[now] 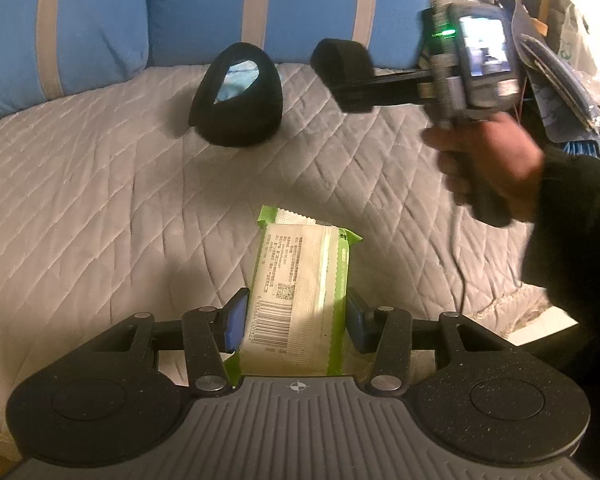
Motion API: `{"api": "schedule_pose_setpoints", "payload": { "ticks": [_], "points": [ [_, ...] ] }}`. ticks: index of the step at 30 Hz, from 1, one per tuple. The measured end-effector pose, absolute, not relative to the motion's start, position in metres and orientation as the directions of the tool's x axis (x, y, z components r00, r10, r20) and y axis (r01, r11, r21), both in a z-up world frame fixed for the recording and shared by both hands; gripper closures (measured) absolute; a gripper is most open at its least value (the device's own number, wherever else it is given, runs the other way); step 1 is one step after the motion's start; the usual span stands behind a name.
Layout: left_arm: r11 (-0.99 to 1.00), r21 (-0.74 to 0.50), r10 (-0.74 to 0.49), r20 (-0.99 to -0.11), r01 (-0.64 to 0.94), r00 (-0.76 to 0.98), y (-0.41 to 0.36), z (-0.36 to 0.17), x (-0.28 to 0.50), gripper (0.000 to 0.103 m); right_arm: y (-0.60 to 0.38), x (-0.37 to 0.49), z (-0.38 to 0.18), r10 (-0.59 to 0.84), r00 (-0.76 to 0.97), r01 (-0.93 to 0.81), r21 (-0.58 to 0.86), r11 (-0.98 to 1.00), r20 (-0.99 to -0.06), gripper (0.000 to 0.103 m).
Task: Organize soft objects
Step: 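Carry the wipe pack and foam pad to the cardboard box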
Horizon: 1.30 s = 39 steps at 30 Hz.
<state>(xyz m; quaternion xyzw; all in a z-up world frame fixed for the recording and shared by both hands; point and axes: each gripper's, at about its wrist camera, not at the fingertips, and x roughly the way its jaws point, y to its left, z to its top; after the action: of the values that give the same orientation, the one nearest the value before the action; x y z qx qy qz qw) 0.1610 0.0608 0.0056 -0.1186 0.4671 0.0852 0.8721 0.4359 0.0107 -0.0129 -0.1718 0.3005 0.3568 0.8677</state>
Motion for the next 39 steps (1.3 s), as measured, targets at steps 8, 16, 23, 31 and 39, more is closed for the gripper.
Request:
{"api": "schedule_pose_setpoints", "payload": {
  "ticks": [8,16,23,31,39],
  "points": [
    [0.948,-0.133,0.052,-0.830,-0.288,0.555,0.065,0.002,0.162,0.055,-0.033,0.405,0.017,0.525,0.520,-0.734,-0.039,0.678,-0.674,0.060],
    [0.945,-0.105,0.089,-0.829,-0.311,0.551,0.066,0.000,0.158,0.055,-0.067,0.365,0.039,0.564,0.477,-0.758,0.009,0.653,-0.674,0.060],
    [0.943,-0.160,0.051,-0.796,-0.291,0.603,0.065,0.004,0.149,0.055,-0.083,0.328,0.046,0.579,0.461,-0.776,0.011,0.631,-0.673,0.060],
    [0.943,-0.122,0.093,-0.796,-0.309,0.598,0.055,0.006,0.132,0.055,-0.102,0.291,0.049,0.591,0.429,-0.791,0.031,0.611,-0.683,0.060],
    [0.934,-0.095,0.130,-0.808,-0.345,0.574,0.044,0.006,0.109,0.055,-0.115,0.255,0.047,0.587,0.403,-0.811,0.023,0.585,-0.702,0.060]
  ]
}}
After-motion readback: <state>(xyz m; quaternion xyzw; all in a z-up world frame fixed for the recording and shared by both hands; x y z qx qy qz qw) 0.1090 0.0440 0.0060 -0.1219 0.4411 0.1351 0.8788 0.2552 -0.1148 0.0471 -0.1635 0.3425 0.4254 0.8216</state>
